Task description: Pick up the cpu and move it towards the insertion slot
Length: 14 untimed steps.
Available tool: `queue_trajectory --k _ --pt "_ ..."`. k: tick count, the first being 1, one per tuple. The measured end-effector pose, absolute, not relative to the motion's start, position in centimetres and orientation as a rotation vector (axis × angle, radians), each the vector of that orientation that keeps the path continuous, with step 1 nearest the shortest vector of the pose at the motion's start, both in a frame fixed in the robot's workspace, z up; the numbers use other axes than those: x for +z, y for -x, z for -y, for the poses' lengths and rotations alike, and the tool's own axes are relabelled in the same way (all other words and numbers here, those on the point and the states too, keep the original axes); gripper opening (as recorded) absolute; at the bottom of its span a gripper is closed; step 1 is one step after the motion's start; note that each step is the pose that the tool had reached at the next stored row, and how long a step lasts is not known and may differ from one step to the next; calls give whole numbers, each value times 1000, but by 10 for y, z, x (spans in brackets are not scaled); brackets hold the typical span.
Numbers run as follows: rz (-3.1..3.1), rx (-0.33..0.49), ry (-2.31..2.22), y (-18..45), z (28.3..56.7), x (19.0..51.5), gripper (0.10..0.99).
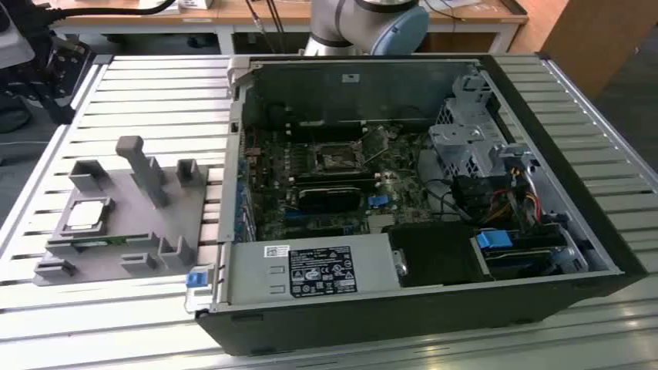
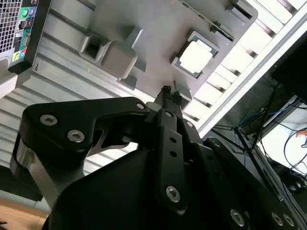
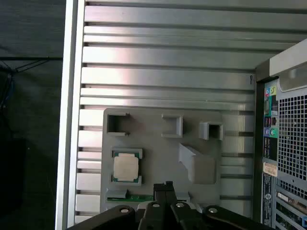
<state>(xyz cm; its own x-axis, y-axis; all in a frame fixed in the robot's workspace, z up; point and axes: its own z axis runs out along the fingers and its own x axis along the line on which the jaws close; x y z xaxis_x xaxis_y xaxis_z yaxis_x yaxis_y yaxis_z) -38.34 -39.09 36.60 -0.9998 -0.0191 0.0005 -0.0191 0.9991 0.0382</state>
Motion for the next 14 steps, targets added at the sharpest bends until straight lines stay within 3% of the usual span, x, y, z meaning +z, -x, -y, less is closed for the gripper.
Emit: queue_trajectory --k 14 --pt "3140 -60 -30 388 391 366 106"
